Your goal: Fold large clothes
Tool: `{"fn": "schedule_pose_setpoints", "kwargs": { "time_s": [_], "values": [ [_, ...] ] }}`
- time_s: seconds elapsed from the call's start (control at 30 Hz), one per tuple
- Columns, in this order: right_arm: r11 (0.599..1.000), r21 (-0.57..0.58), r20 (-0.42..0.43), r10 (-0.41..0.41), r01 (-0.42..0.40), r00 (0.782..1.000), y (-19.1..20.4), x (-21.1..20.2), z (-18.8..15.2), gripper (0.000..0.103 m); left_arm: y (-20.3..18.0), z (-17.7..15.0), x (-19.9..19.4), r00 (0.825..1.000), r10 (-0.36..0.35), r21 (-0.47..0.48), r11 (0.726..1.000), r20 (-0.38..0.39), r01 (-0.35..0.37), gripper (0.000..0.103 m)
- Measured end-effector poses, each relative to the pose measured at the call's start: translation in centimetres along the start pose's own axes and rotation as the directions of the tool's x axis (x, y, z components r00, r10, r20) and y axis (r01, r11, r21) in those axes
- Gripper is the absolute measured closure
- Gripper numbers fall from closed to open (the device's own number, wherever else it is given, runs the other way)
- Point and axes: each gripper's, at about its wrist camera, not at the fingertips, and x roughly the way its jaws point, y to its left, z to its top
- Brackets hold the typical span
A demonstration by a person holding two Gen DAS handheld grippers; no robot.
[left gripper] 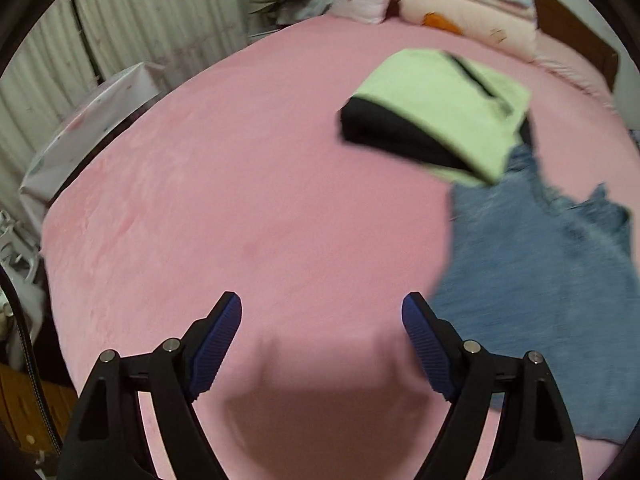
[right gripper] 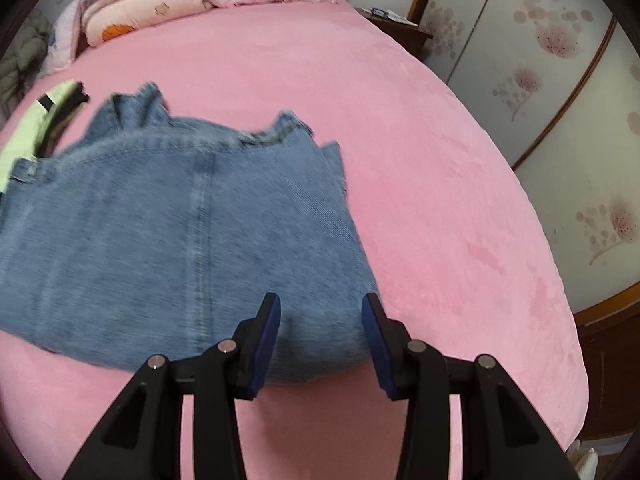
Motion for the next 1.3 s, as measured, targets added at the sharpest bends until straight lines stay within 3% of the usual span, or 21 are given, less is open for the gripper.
{"fn": "schedule_pose_setpoints", "kwargs": {
  "time_s": [0.3,0.53,0.7,0.93,1.17,1.3],
  "values": [
    [0.984,0.019,0.098,0.175,-0.177,0.98,3.1,-6.6,3.8,0.061,-5.6,2.7,-6.4,0.985,-0.168,0.039,0.985,-0.023,0.169,0.015],
    [0.965,0.035,0.163,0.252,-0.261,0.954,5.6,-9.6,5.0,0.061,-8.1,2.5,-8.2,0.961,-0.27,0.054,0.961,-0.054,0.273,0.015],
    [0.95,0.038,0.153,0.3,-0.309,0.942,8.2,-8.5,4.1,0.061,-8.0,-0.7,-5.8,0.912,-0.387,-0.056,0.922,-0.137,0.383,0.015],
    [0.948,0.006,0.102,0.317,-0.319,0.943,12.2,-4.6,1.1,0.061,-7.3,-6.6,-0.1,0.842,-0.494,-0.209,0.866,-0.218,0.454,0.015],
    [0.939,-0.005,0.056,0.342,-0.343,0.938,14.7,-0.8,-1.2,0.061,-6.6,-8.8,5.3,0.786,-0.604,-0.307,0.779,-0.133,0.546,0.015],
    [0.934,-0.02,0.055,0.357,-0.356,0.933,15.6,0.3,-1.5,0.061,-7.6,-7.4,6.6,0.768,-0.639,-0.249,0.752,-0.046,0.61,0.015]
  ]
}}
